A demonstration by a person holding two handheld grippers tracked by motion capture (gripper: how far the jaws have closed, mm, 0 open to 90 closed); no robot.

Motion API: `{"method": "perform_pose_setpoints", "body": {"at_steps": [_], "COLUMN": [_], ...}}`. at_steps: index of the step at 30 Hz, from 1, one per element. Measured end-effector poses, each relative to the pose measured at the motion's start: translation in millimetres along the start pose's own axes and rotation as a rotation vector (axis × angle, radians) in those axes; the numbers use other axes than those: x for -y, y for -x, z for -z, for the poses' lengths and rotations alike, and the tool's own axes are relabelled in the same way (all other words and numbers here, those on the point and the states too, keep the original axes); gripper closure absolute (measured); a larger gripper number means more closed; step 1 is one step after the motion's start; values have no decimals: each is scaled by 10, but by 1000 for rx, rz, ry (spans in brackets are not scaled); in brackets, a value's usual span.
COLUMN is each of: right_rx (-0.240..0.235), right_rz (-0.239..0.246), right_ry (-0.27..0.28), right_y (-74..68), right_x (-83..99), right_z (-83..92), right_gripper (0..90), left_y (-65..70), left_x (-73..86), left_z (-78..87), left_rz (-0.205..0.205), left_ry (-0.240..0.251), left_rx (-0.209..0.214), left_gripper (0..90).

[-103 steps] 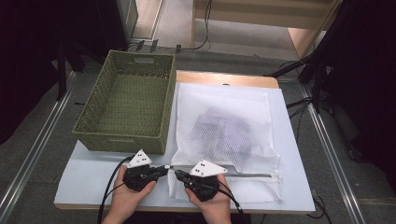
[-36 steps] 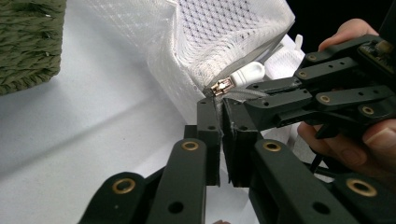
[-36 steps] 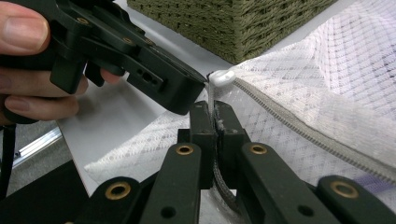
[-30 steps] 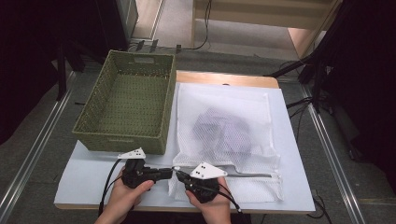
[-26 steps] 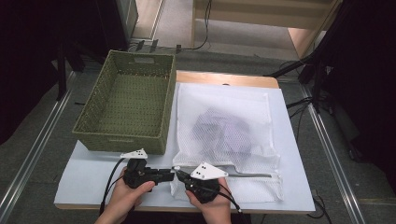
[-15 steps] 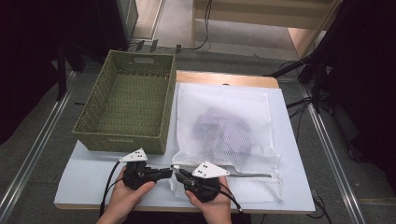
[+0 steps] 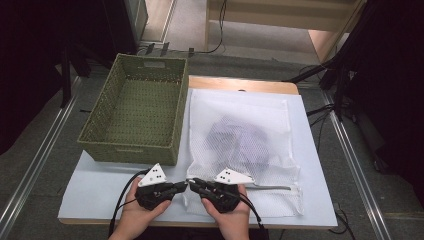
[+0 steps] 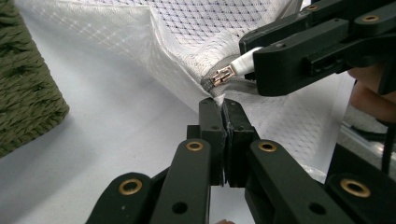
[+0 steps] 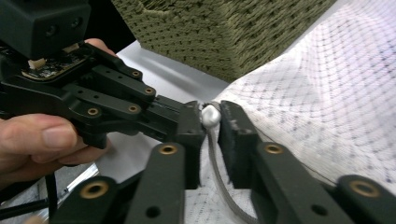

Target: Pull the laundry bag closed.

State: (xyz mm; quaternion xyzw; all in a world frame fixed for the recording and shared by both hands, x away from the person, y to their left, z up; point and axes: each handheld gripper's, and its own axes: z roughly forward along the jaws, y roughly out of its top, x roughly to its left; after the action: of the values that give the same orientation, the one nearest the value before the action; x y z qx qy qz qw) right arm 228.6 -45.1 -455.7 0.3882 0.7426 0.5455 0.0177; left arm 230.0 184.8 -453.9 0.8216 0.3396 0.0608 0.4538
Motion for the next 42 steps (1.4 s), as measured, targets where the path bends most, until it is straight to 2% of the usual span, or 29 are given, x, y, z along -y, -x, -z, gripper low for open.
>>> {"method": "perform_pose_setpoints", "body": {"at_steps": [5,7,9,12,14,22,26,30,32,35,39,42], "right_rx": [0,-3,-8,13,23,48,63,77,88,128,140,145], "right_rz": [2,-5,5,21,27,25,7,15,24,38,7,13], "right_ry": [-21,-30,-36,-32,-30,-37,-33,-35,-35,-32,-18,-20], "right_y": [-8,-4,-9,-22,-17,11,54,67,68,87,185,199], "right_x": [19,27,30,28,26,45,47,61,63,60,61,78], "right_z": [-43,-55,-55,-43,-34,-30,-11,-5,1,39,127,166], "right_gripper": [844,853,877,880,881,882,883,882,882,883,882,882], "left_y": [40,42,30,7,-8,-37,-96,-100,-102,-141,-186,-148], "left_x": [-2,-3,-3,-7,-7,-4,-6,2,3,4,13,10], "left_z": [0,3,5,14,23,35,70,60,67,112,147,131], "left_rz": [-45,-48,-36,-9,-5,39,71,69,64,73,89,70], "left_ry": [-7,-11,-12,-10,-10,7,21,15,15,23,33,14], "left_rx": [-25,-28,-24,-14,-13,-27,-10,-3,-14,-23,-3,-1], "left_gripper": [890,890,892,896,899,900,900,900,900,900,900,900]}}
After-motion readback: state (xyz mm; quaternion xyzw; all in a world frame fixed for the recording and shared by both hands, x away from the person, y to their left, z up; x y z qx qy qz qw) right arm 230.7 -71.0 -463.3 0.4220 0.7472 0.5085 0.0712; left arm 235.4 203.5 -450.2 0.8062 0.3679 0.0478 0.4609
